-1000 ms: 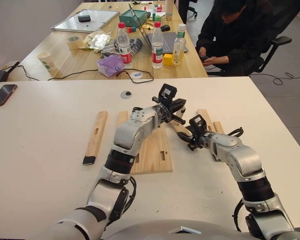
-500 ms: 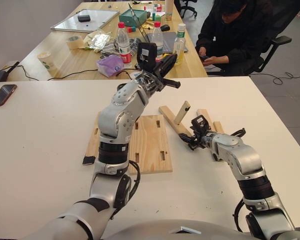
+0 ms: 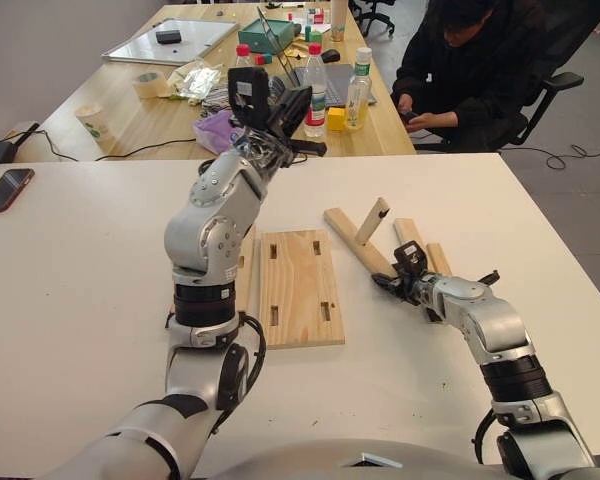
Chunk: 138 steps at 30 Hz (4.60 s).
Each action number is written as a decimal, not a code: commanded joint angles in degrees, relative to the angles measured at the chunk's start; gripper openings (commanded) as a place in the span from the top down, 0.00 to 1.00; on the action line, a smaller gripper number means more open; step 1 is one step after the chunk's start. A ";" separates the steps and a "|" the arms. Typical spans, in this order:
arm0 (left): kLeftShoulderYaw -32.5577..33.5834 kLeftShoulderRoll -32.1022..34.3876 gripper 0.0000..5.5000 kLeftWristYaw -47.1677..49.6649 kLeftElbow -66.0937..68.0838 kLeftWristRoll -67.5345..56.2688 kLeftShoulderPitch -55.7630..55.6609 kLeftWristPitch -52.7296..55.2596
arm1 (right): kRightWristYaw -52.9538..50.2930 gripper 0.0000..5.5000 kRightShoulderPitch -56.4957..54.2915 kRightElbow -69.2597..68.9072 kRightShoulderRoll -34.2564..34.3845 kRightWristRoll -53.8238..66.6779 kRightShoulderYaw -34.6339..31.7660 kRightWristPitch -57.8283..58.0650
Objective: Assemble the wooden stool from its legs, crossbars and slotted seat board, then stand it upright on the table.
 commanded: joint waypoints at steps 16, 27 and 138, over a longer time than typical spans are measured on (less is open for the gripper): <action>14.35 17.73 0.58 -22.44 -7.19 -41.89 4.39 18.56 | 13.69 0.63 -19.75 -11.32 0.54 45.81 -17.20 11.32; 11.98 17.04 0.47 -20.43 -5.25 -48.73 4.12 17.60 | 19.14 0.63 -16.28 -17.66 -3.23 53.44 -13.23 16.63; -15.50 30.08 0.63 -59.63 15.85 -1.83 40.24 -30.28 | 31.38 0.99 -22.70 15.43 -13.87 4.91 1.68 -8.93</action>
